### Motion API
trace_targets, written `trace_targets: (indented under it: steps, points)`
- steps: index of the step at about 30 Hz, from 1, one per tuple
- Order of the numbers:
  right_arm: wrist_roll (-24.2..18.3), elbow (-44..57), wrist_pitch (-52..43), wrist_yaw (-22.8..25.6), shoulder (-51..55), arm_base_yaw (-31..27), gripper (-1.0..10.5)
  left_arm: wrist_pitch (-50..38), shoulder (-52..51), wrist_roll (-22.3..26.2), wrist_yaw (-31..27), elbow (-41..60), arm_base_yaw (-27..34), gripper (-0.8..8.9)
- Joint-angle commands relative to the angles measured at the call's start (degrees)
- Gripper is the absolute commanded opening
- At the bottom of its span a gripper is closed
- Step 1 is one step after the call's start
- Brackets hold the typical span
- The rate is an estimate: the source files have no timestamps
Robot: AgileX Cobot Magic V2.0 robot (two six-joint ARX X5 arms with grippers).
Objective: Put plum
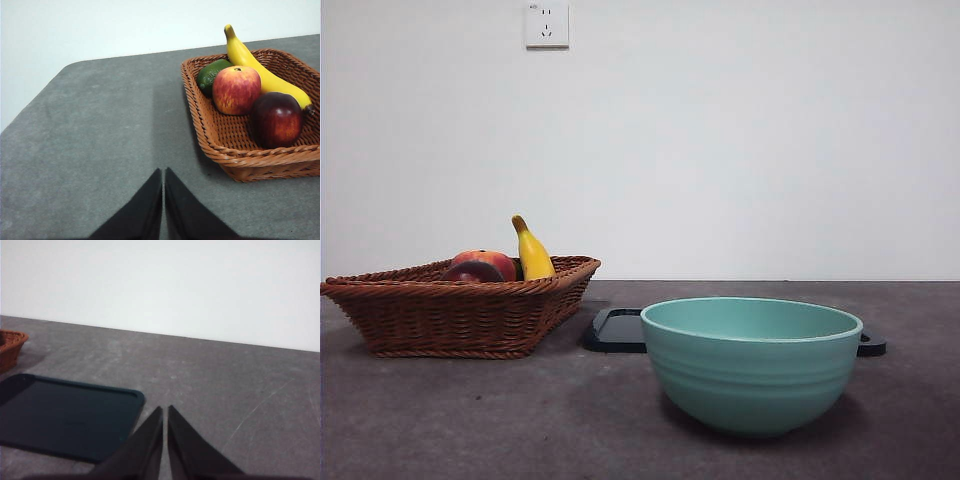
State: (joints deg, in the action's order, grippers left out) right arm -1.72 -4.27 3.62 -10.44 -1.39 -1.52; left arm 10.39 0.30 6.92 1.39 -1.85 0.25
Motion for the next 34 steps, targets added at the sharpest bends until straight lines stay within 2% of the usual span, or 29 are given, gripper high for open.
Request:
trace_targets:
  steps: [1, 5, 15, 34]
  points:
    - [-0.15, 1.36, -0.63, 0.22, 1.2, 0.02, 0.1, 0.37, -0.13, -0.13, -0.15, 1.18, 0.11, 0.07]
    - [0.11, 3.37, -0.96, 0.24, 1.18, 0.04, 0.1, 0.39, -0.13, -0.13, -0.15, 1.18, 0.11, 0.07]
    - [0.22, 3.67, 6.05, 0.48, 1.18, 0.04, 0.1, 0.39, -0.11, -0.13, -0.15, 1.18, 0.11, 0.07]
    - [0.61, 3.63, 5.42, 1.07, 1.18, 0.04, 0.1, 0.39, -0.11, -0.13, -0.15, 1.18, 0.11, 0.07]
